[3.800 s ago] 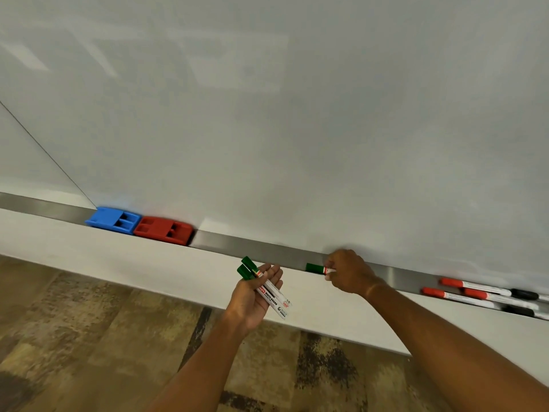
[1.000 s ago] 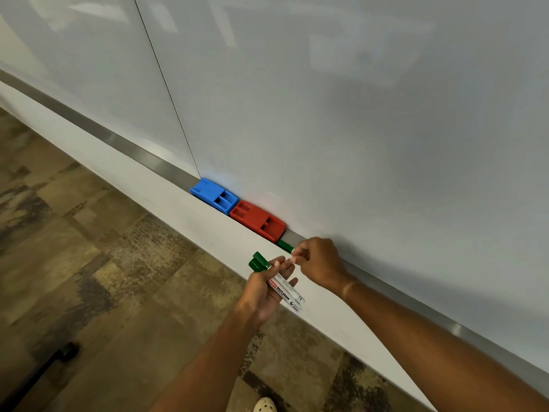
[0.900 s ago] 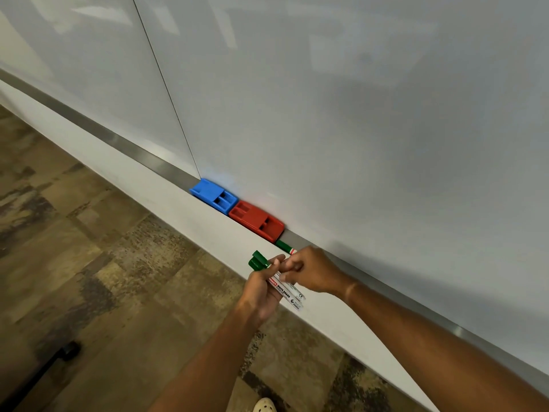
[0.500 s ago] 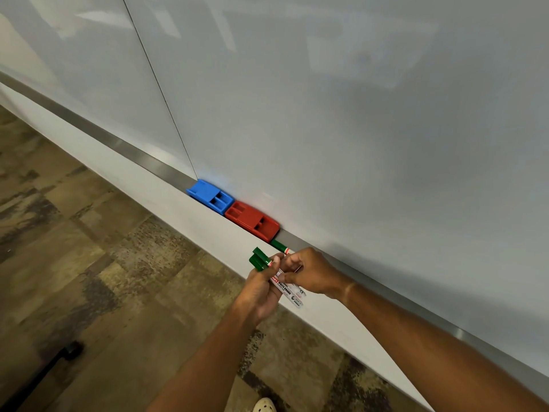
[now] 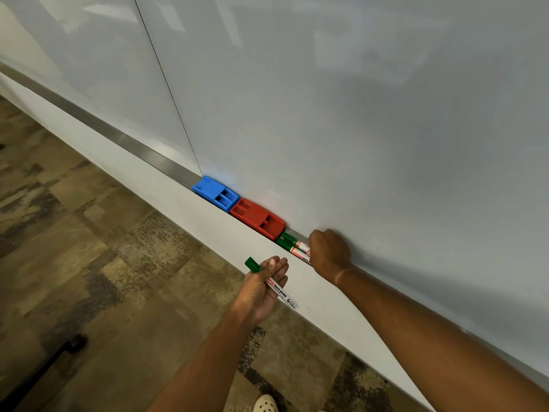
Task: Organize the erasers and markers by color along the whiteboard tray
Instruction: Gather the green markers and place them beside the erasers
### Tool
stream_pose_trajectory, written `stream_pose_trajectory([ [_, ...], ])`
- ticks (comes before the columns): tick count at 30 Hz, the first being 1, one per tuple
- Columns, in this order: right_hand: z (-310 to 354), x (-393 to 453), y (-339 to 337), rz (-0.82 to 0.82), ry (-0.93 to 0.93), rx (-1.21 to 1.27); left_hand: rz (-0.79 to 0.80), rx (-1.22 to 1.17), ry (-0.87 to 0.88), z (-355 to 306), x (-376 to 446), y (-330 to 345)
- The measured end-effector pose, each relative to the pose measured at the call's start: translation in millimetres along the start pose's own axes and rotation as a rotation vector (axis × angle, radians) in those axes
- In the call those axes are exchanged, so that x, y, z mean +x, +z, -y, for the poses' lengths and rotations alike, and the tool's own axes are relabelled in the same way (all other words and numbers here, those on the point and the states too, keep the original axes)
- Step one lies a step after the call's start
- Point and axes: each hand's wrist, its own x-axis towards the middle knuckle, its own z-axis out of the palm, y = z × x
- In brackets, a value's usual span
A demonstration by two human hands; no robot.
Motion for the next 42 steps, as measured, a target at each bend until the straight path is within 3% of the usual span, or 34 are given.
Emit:
stream_pose_trajectory([
  [17, 12, -5, -1, 0.046, 0.034, -0.012, -0.006, -0.026, -0.008, -3, 1, -4],
  [21, 14, -10, 5, -0.073, -0.057, 0.246, 0.007, -0.012, 0.0, -5, 1, -1],
  [25, 27, -28, 12, 0.143, -0.162, 0.684, 0.061, -0.081, 0.007, -9, -1, 7],
  [33, 32, -40, 20, 0.128, -0.19, 0.67, 0.001, -0.058, 0.062, -6, -2, 18],
  [38, 26, -32, 14, 0.056, -0.146, 0.604, -0.003, 0.224, 0.188, -6, -1, 13],
  [42, 11, -20, 9, -0.019, -0.023, 0.431, -0.082, 0.835, 0.356, -8, -6, 0],
])
